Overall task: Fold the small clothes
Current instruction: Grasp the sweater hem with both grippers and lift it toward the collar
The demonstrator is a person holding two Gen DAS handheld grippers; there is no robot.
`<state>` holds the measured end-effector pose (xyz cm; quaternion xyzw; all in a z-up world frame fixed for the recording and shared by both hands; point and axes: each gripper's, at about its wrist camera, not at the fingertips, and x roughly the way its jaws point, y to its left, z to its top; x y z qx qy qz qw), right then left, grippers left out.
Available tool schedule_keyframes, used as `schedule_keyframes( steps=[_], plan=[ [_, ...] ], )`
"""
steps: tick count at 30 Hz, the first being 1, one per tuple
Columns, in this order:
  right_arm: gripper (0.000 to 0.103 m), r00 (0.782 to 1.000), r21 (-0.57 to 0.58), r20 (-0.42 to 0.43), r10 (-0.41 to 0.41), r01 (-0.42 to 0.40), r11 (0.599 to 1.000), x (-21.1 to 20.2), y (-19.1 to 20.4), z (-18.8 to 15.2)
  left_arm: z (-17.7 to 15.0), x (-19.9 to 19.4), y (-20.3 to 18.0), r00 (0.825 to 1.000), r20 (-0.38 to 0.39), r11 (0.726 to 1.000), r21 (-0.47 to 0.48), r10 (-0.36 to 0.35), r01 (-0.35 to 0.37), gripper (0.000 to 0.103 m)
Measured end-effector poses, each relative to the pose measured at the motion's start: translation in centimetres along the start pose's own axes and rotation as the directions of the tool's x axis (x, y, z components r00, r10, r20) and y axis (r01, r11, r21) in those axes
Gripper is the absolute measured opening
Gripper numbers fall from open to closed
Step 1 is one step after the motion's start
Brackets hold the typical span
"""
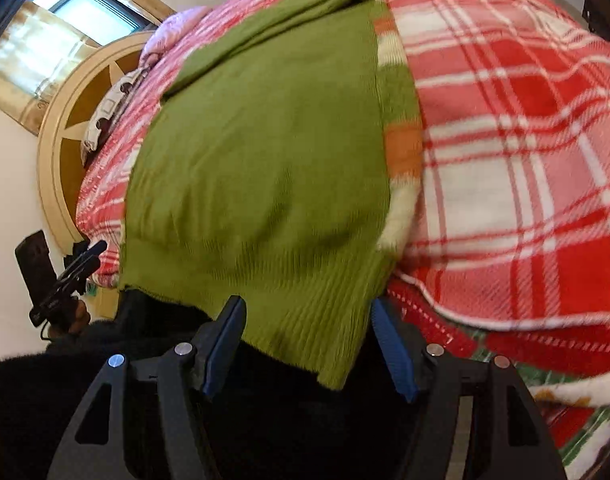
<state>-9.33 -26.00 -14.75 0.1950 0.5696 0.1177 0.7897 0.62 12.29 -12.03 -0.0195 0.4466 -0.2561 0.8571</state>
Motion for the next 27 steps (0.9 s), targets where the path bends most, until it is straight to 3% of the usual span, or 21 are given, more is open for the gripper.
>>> schedule_keyframes(
  steps=[4,7,10,11,15,17,18,19,20,24,27],
  plan=[
    [0.066,0.999,0.027,-0.034,0.005,-0.004,1.000,1.1,-0.3,-0.6,-0.6,1.8,0.5,0.995,-0.093,0.999,-0.037,-0.019,0.015,0.085],
    [0.066,0.998,0.040,-0.057,0.012,-0.010,0.999,2.2,-0.5,-0.8,-1.4,2.2,0.6,0.992,-0.119,0.998,-0.057,-0.039,0.032,0.083],
    [0.065,0.997,0.049,-0.074,0.028,-0.024,0.998,3.0,-0.4,-1.1,-2.1,2.9,0.2,0.984,-0.160,0.996,-0.067,-0.075,0.065,0.072],
    [0.060,0.997,0.044,-0.077,0.027,-0.023,0.999,3.3,-0.3,-1.1,-2.4,3.2,0.0,0.981,-0.178,0.995,-0.066,-0.082,0.071,0.066],
    [0.033,0.995,0.047,-0.082,0.065,-0.061,0.997,4.0,0.1,-1.0,-2.8,3.5,-0.5,0.977,-0.198,0.996,-0.045,-0.083,0.076,0.064],
    [0.020,0.994,0.037,-0.081,0.079,-0.076,0.996,4.1,0.3,-1.2,-2.8,3.3,-0.4,0.976,-0.196,0.995,-0.047,-0.098,0.091,0.050],
    [0.018,0.994,0.029,-0.075,0.082,-0.080,0.996,4.0,0.5,-1.2,-2.9,3.3,-0.4,0.972,-0.199,0.991,-0.055,-0.127,0.119,0.042],
    [0.015,0.994,0.024,-0.070,0.084,-0.083,0.996,3.9,0.7,-1.3,-3.0,3.3,-0.3,0.965,-0.206,0.986,-0.066,-0.162,0.151,0.025],
    [0.013,0.993,0.022,-0.067,0.094,-0.093,0.995,3.8,0.9,-1.1,-3.1,3.5,-0.4,0.958,-0.216,0.981,-0.074,-0.190,0.178,0.015],
    [0.011,0.986,0.024,-0.033,0.162,-0.161,0.987,2.8,1.2,-0.8,-3.2,3.2,-0.8,0.955,-0.230,0.983,-0.026,-0.185,0.184,0.010],
    [0.011,0.972,0.027,0.019,0.235,-0.235,0.972,1.1,1.5,0.0,-2.7,2.4,-0.7,0.965,-0.199,0.985,-0.008,-0.172,0.174,0.006]
  ],
)
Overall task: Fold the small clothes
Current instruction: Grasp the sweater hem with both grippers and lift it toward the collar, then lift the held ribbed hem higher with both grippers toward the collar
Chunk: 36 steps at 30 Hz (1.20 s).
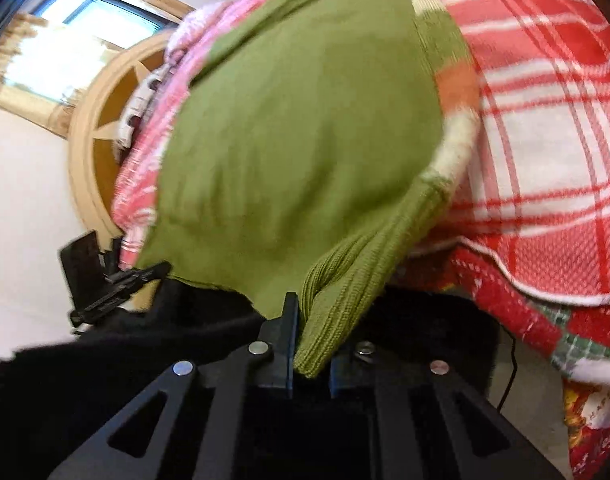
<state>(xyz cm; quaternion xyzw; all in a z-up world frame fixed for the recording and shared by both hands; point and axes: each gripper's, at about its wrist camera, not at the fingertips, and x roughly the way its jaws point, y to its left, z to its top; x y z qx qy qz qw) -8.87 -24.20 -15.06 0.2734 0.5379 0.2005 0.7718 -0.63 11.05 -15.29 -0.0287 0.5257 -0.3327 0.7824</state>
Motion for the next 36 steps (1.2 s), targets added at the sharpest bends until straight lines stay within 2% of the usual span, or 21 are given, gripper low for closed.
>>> schedule_keyframes(
  steps=[2,6,10,12,14,16,17,18,22,23,25,27,29,31,33,36],
  plan=[
    [0.011,0.997,0.006,0.048,0.065,-0.065,0.998,-1.2,0.4,0.8,0.6,-1.2,0.1,0.999,0.037,1.000,0.008,0.014,-0.014,0.006],
    [0.011,0.982,-0.018,0.136,0.131,-0.130,0.991,-3.3,1.8,3.4,2.7,-3.7,0.2,0.988,0.151,1.000,-0.003,-0.013,0.014,0.005],
    [0.011,0.968,-0.044,0.198,0.157,-0.151,0.988,-4.0,3.0,7.0,6.1,-5.8,0.6,0.967,0.254,1.000,-0.008,0.000,0.002,0.005],
    [0.011,0.963,-0.041,0.216,0.162,-0.157,0.987,-3.6,3.0,8.8,7.8,-5.9,0.7,0.960,0.279,1.000,-0.016,0.013,-0.009,0.005],
    [0.011,0.959,-0.014,0.241,0.148,-0.149,0.989,-2.6,2.7,11.0,10.0,-5.5,0.9,0.953,0.299,0.999,-0.022,0.044,-0.039,0.005],
    [0.008,0.957,0.010,0.263,0.126,-0.133,0.991,-1.9,2.2,12.6,12.2,-4.8,1.1,0.941,0.313,0.992,-0.024,0.128,-0.127,0.005],
    [0.003,0.954,0.033,0.278,0.107,-0.121,0.992,-1.5,1.6,13.5,12.9,-4.4,1.1,0.938,0.311,0.988,-0.027,0.155,-0.155,0.005],
    [0.003,0.950,0.059,0.297,0.097,-0.120,0.991,-1.3,1.0,14.2,13.6,-4.1,1.3,0.934,0.309,0.983,-0.027,0.179,-0.179,0.005],
    [0.003,0.945,0.128,0.326,-0.001,-0.043,0.991,-0.9,-1.6,15.9,14.5,-4.3,2.1,0.925,0.321,0.975,0.021,0.202,-0.221,0.007],
    [0.003,0.946,0.130,0.323,-0.027,-0.017,0.991,-0.7,-1.7,16.0,14.4,-4.6,2.5,0.923,0.325,0.974,0.028,0.206,-0.227,0.011],
    [0.004,0.939,0.075,0.342,-0.022,-0.004,0.997,-1.0,-0.9,15.6,13.9,-5.3,3.3,0.923,0.325,0.973,0.035,0.205,-0.229,0.018],
    [0.004,0.930,0.003,0.368,-0.012,0.012,1.000,-1.5,0.6,15.0,12.6,-6.3,3.8,0.930,0.320,0.975,0.062,0.182,-0.213,0.033],
    [0.004,0.927,-0.045,0.376,0.008,0.010,0.999,-2.5,1.1,14.1,10.8,-6.9,3.5,0.932,0.324,0.969,0.124,0.164,-0.214,0.062],
    [0.004,0.927,-0.052,0.374,0.030,-0.011,0.999,-2.6,1.6,13.4,9.2,-7.0,2.7,0.934,0.330,0.958,0.198,0.136,-0.209,0.069],
    [0.004,0.929,-0.048,0.367,0.050,-0.035,0.998,-2.6,2.0,13.0,7.9,-6.8,1.7,0.943,0.319,0.944,0.274,0.092,-0.185,0.069],
    [0.004,0.932,-0.026,0.350,0.091,-0.087,0.996,-2.6,2.1,12.2,7.2,-5.8,0.5,0.947,0.316,0.917,0.356,0.063,-0.180,0.071]
  ],
)
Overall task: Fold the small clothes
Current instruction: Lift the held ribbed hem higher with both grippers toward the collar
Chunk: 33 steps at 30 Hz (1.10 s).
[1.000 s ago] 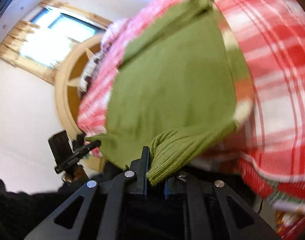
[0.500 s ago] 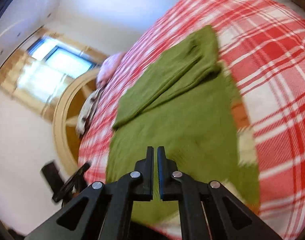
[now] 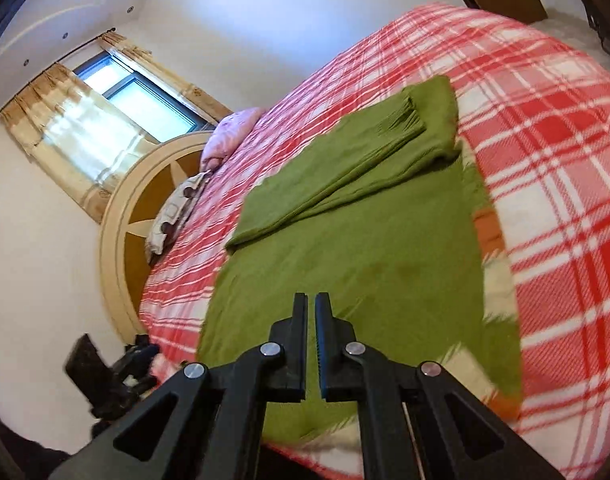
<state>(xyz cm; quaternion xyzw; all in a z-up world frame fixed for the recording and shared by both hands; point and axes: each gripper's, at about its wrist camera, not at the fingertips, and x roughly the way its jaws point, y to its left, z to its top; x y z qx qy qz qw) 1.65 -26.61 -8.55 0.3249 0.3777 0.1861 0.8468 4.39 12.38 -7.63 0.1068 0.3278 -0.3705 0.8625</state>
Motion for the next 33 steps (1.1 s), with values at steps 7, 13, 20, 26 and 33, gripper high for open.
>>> schedule_keyframes(
  steps=[7,13,20,26,33],
  plan=[
    [0.066,0.999,0.038,0.018,0.036,-0.036,0.999,-2.5,-0.1,-2.0,-1.2,4.6,-1.7,0.983,-0.169,0.990,0.107,-0.072,0.091,0.071],
    [0.077,0.995,-0.066,0.050,-0.085,0.088,0.994,-3.5,0.8,-0.9,-2.9,6.7,-1.8,0.974,-0.224,0.994,0.092,-0.037,0.059,0.021],
    [0.077,0.931,-0.456,-0.056,-0.362,0.298,0.838,3.4,2.8,-0.3,-3.3,6.2,-1.4,0.983,-0.176,0.998,0.007,-0.052,0.055,0.015],
    [0.071,0.867,-0.578,-0.108,-0.486,0.343,0.740,8.0,1.0,-1.0,-3.1,6.3,-1.2,0.978,-0.201,0.998,0.009,-0.064,0.067,0.018],
    [0.012,0.847,-0.645,-0.102,-0.522,0.343,0.683,6.6,1.5,-3.4,-3.1,6.3,-1.2,0.964,-0.217,0.988,-0.017,-0.152,0.152,0.053]
  ],
)
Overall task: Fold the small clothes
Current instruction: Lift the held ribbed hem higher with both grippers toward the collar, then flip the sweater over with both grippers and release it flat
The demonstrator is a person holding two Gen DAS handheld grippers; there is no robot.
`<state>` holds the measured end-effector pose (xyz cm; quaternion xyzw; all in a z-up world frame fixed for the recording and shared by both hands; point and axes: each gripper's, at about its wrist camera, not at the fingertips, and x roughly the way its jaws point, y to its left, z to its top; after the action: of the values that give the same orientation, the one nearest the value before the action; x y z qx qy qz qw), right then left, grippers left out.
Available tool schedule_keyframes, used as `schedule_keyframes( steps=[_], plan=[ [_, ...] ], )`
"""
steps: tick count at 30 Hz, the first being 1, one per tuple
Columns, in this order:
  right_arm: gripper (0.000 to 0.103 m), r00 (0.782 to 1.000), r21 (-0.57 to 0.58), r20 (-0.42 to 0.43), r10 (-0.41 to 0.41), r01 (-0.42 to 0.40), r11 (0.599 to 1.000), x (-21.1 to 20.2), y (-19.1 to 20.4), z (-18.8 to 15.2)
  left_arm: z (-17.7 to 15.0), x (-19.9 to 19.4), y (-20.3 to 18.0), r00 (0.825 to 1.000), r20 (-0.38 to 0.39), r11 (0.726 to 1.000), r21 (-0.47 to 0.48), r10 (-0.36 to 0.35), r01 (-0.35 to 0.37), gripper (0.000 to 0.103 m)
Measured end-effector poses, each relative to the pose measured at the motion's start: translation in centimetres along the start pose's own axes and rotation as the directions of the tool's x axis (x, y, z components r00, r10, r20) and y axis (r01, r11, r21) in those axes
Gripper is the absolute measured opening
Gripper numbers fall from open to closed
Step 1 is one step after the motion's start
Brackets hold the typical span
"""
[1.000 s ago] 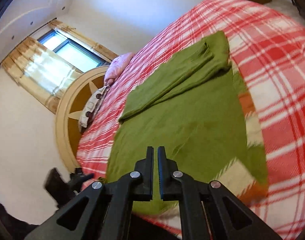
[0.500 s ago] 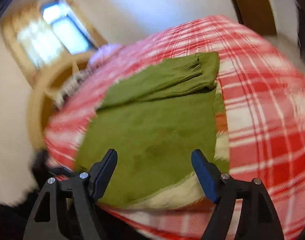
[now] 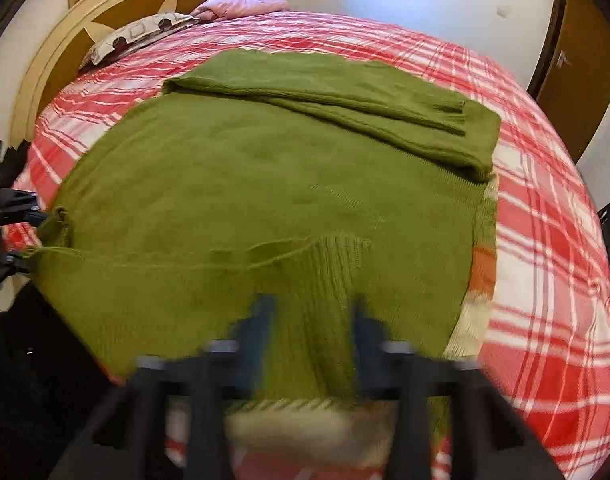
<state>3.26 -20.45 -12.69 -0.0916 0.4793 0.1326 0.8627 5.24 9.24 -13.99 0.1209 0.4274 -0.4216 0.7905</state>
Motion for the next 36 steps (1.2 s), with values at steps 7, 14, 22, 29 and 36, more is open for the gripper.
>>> schedule_keyframes(
  steps=[7,14,22,29,36],
  plan=[
    [0.010,0.998,0.060,0.066,-0.024,0.020,0.998,-2.9,0.0,-2.0,0.4,1.0,-1.3,0.993,0.003,0.990,0.074,0.117,-0.117,0.023],
    [0.010,0.976,0.166,0.203,-0.074,0.041,0.985,-6.6,-1.0,-2.0,0.7,-0.5,-0.4,0.982,0.052,0.983,-0.013,0.183,-0.182,0.009],
    [0.010,0.945,0.273,0.297,-0.140,0.056,0.960,-7.2,-2.1,0.7,3.8,-4.5,3.5,0.942,0.201,0.942,-0.256,0.271,-0.216,0.009],
    [0.010,0.924,0.325,0.342,-0.172,0.055,0.944,-7.4,-3.1,2.8,6.6,-3.6,4.4,0.915,0.210,0.904,-0.338,0.344,-0.262,0.009],
    [0.010,0.913,0.330,0.365,-0.182,0.056,0.942,-7.4,-5.0,5.9,9.6,-3.5,7.1,0.899,0.217,0.859,-0.444,0.381,-0.256,0.009]
  ],
)
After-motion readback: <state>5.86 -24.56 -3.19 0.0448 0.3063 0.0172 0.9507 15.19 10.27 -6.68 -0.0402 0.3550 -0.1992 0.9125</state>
